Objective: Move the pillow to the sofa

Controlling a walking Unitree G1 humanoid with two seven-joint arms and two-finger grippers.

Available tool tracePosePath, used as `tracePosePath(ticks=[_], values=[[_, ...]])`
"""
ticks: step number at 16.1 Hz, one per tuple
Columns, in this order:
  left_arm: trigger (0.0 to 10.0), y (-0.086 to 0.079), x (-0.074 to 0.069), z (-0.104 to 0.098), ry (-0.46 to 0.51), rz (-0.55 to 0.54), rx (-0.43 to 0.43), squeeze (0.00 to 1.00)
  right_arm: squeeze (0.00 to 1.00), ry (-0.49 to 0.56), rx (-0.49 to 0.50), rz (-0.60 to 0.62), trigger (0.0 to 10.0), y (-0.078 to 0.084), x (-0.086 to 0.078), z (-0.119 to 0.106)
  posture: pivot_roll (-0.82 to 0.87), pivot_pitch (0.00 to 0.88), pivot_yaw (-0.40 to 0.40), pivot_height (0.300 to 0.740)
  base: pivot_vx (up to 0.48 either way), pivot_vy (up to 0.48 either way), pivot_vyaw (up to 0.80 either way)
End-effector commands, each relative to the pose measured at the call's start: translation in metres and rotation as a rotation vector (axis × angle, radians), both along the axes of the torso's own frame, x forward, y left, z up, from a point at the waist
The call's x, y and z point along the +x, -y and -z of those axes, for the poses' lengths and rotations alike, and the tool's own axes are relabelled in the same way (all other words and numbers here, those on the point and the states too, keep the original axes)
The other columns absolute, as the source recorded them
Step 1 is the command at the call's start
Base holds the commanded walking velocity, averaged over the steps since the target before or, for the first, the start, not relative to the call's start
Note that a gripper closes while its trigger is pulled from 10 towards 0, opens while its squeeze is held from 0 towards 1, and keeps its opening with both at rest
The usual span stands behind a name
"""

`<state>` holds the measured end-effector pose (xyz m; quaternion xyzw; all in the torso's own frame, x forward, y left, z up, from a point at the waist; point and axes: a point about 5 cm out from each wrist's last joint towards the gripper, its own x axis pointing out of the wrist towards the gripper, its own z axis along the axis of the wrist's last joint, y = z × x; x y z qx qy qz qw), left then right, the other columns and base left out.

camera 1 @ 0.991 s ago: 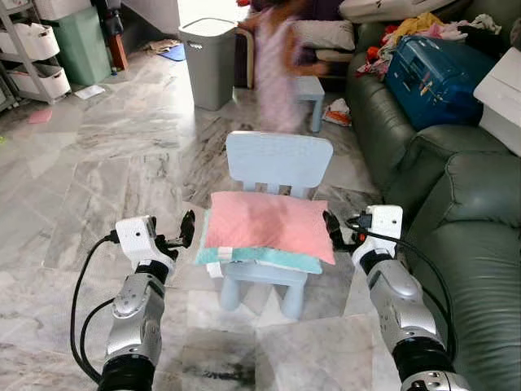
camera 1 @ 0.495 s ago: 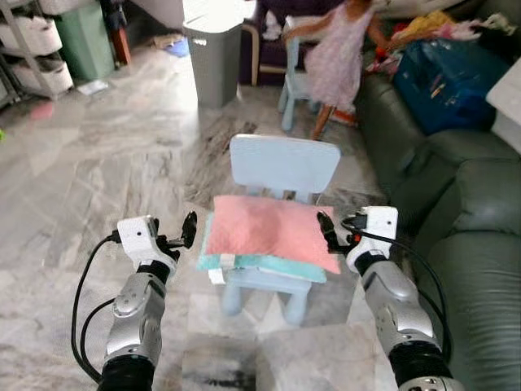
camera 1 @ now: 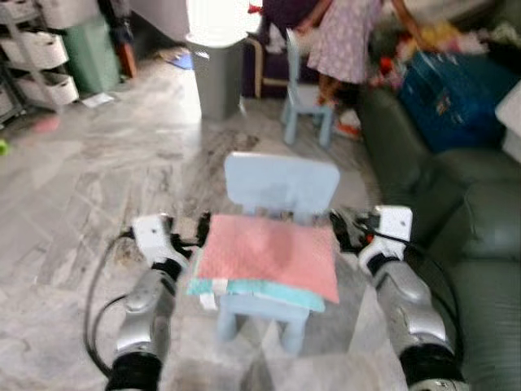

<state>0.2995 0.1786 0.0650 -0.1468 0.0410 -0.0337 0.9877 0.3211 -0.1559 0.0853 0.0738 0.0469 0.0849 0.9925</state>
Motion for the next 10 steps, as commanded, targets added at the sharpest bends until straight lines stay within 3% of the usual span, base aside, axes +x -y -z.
tracePosePath(ticks=[1,6,10], values=[[10.0,0.0033,0.0039,-0.0048,0.014,0.009,-0.009,0.00,0.00,0.005,-0.004,-0.005,10.0,0.0016,-0.0001,-0.0023,-0.11,0.000,-0.036,0.740,0.401,0.000,0.00],[10.0,0.0043,0.0042,-0.0046,0.010,0.007,-0.016,0.00,0.00,0.000,-0.003,-0.007,10.0,0.0014,-0.0005,-0.0012,-0.11,0.000,-0.037,0.740,0.394,0.000,0.00],[10.0,0.0027,0.0023,-0.0030,0.006,0.004,-0.017,0.00,0.00,-0.006,-0.002,-0.008,10.0,0.0009,-0.0022,0.0005,-0.11,0.000,-0.035,0.740,0.307,0.369,0.00]])
